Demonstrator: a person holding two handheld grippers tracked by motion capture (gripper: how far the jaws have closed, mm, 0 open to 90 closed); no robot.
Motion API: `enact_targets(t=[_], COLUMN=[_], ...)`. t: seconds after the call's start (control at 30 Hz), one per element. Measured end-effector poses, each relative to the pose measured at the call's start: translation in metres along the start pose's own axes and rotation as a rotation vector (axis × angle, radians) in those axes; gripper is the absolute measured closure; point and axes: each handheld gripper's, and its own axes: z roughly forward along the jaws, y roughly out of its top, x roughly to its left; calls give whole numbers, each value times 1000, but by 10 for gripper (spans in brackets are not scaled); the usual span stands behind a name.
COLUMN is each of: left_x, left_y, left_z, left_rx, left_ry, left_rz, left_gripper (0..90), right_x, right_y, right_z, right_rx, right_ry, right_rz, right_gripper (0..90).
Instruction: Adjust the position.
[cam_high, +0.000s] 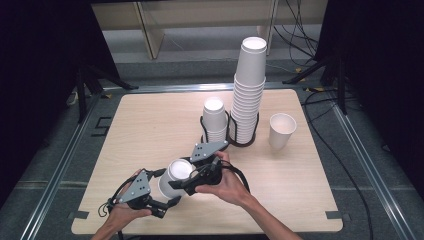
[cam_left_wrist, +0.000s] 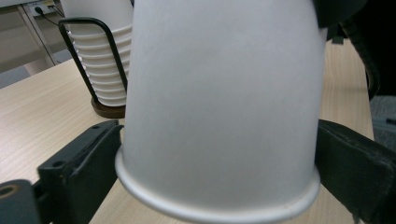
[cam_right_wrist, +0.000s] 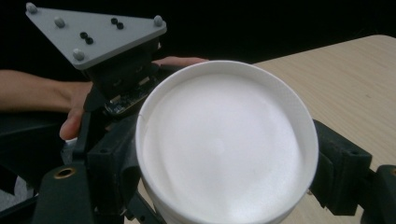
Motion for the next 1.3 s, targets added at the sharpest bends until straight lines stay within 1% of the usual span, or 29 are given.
enact_targets(t=[0.03, 0.07, 0.1, 0.13, 0.17, 0.23, 0.27, 0.3, 0.33, 0.37, 0.4, 0.43, 0.47, 0.6, 0.67, 0.73, 0.77, 0.8, 0.83, 0.87, 0.9, 0.93, 1.0, 1.03, 1.07, 1.13, 1.17, 1.2, 1.3], left_x=[1, 1, 2, 3, 4, 5, 6, 6, 5, 6, 6, 6, 7, 8, 8, 7, 7, 7, 6, 7, 7, 7, 8, 9, 9, 9, 8, 8, 6], left_y=[0, 0, 1, 1, 1, 2, 1, 2, 2, 2, 3, 2, 2, 2, 2, 2, 2, 3, 3, 3, 3, 3, 3, 3, 3, 3, 3, 3, 4], left_z=[-1, 0, -2, -2, -2, -4, -3, -4, -5, -6, -5, -5, -5, -3, -5, -6, -4, -4, -4, -2, -2, -3, -3, -2, -1, -1, 0, -1, -1], left_rx=[-9, -34, -24, -44, -53, -57, -77, -72, -71, -69, -72, -70, -68, -91, -78, -74, -83, -79, -77, -94, -94, -73, -63, -71, -85, -83, -87, -86, -70], left_ry=[4, -1, 5, 7, 7, 18, 11, 12, 10, 14, 18, 21, 20, 33, 40, 41, 41, 47, 52, 51, 57, 71, 94, 100, 102, 103, 99, 100, 108], left_rz=[-13, -31, -35, -54, -57, -69, -71, -70, -72, -76, -82, -85, -85, -112, -107, -94, -95, -97, -99, -103, -108, -109, -124, -123, -120, -111, -105, -97, -84], left_gripper=[44, 47, 49, 52, 62, 87, 125, 164, 125, 116, 131, 153, 137, 143, 138, 132, 129, 124, 117, 102, 77, 47, 0, 2, 1, 0, 2, 7, 7], right_x=[-2, -1, -2, -3, -7, -12, -13, -15, -17, -17, -18, -20, -20, -19, -17, -17, -15, -15, -13, -16, -13, -13, -13, -12, -13, -14, -13, -14, -13], right_y=[0, 0, 0, 1, 0, 0, -1, -1, -1, -2, -3, -3, -3, -2, -3, -3, -3, -4, -4, -5, -5, -5, -5, -5, -5, -6, -6, -7, -9], right_z=[-2, -4, -5, -7, -8, -13, -14, -16, -18, -19, -20, -21, -21, -20, -18, -15, -15, -14, -13, -12, -12, -11, -10, -10, -10, -10, -10, -8, -4], right_rx=[-6, -9, -21, -26, -61, -93, -111, -114, -131, -137, -152, -159, -173, -176, -180, -196, -193, -195, -185, -201, -184, -192, -199, -196, -207, -203, -194, -196, -186], right_ry=[-4, -11, -13, -13, -21, -32, -33, -45, -49, -44, -51, -53, -40, -51, -36, -16, 3, 1, 20, 12, 12, 21, 16, 9, 24, 27, 43, 38, 52], right_rz=[-4, 30, 40, 53, 36, 64, 84, 90, 93, 122, 134, 121, 140, 118, 114, 121, 148, 139, 160, 119, 145, 143, 128, 126, 136, 139, 159, 146, 152], right_gripper=[228, 228, 228, 228, 228, 228, 229, 228, 228, 229, 229, 229, 229, 229, 229, 230, 230, 230, 230, 230, 231, 231, 231, 232, 232, 232, 232, 232, 233])
